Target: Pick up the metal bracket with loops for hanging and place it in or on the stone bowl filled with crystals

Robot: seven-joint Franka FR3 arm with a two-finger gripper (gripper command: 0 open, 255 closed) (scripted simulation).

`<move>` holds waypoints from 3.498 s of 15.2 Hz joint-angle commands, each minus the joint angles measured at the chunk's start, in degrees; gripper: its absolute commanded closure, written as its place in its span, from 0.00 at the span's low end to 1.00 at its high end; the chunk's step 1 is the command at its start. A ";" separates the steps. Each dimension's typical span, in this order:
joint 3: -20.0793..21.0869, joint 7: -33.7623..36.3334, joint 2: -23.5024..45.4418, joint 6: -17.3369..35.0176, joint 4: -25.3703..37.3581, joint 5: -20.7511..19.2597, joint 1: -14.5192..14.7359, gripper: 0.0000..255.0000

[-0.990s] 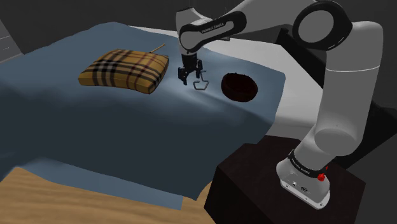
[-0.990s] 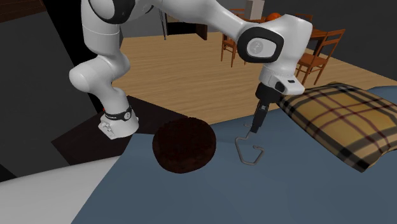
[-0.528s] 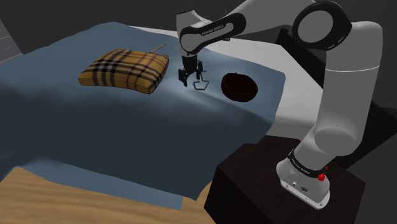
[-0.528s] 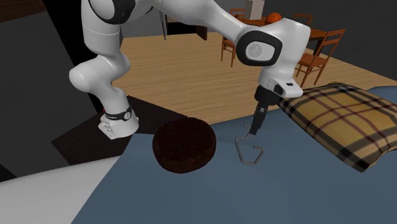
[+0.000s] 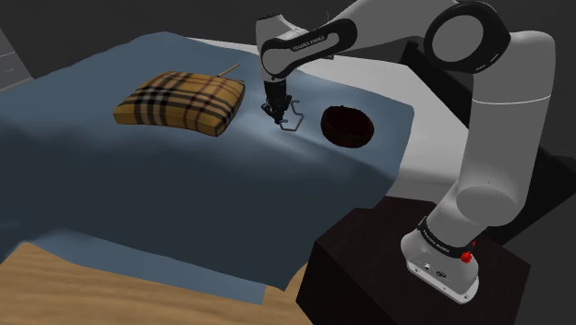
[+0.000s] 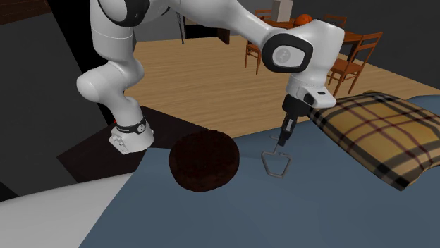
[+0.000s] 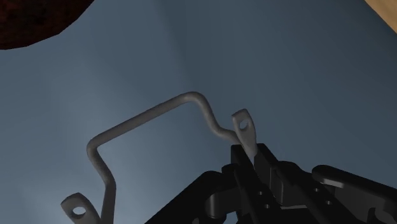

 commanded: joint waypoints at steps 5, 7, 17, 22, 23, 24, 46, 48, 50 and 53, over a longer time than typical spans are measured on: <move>0.08 -0.19 -0.51 -1.27 0.66 0.18 0.00 1.00; 0.13 -0.39 -1.00 -2.58 1.50 0.32 0.00 1.00; 0.34 -1.33 -2.83 -9.39 6.56 0.89 0.09 1.00; 0.41 -1.77 -3.29 -12.99 9.74 1.07 0.20 1.00; 0.42 -1.86 -3.34 -13.73 10.43 1.10 0.23 1.00; 0.43 -1.94 -3.38 -14.48 11.14 1.12 0.26 1.00; -1.96 -9.44 -26.64 -14.49 -10.99 4.00 -4.70 1.00; -2.83 -11.04 -30.76 -13.67 -15.71 4.23 -5.42 1.00; -3.80 -12.68 -34.77 -13.10 -20.08 4.31 -6.08 1.00; -5.03 -14.52 -39.20 -11.95 -25.43 4.19 -6.78 1.00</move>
